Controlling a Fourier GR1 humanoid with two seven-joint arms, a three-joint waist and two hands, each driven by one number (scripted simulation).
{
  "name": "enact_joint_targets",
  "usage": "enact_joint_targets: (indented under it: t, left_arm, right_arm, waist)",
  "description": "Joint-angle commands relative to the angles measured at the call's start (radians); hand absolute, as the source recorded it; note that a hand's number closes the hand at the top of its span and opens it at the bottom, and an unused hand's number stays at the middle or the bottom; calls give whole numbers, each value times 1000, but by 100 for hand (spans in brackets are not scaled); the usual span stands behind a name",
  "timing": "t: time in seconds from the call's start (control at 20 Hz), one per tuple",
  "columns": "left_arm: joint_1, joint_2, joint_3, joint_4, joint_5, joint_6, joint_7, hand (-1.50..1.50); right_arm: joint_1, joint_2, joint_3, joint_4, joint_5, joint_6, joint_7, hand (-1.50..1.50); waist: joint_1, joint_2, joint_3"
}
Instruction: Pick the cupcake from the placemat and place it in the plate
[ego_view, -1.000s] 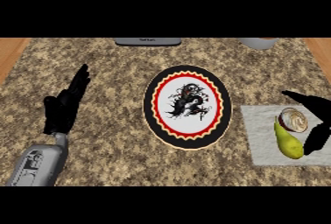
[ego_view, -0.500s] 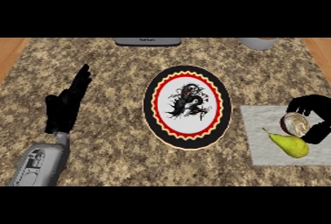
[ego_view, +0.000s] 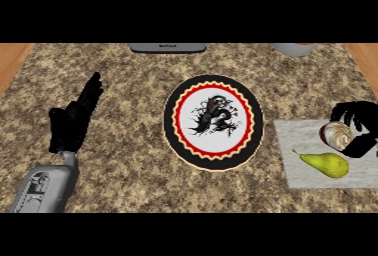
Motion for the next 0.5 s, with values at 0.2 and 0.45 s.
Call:
enact_joint_targets:
  t: [0.2,0.45]
  left_arm:
    - [93,23,33,-30,6,1,-36,0]
    - [81,22,41,-26,5,6,-23,0]
  right_arm:
    - [285,72,-41,-378,5,-172,298,150]
    - [395,132,-68,-711,-30,-312,261,150]
  waist:
    - [-53,-21,-4]
    - [-72,-24,-3]
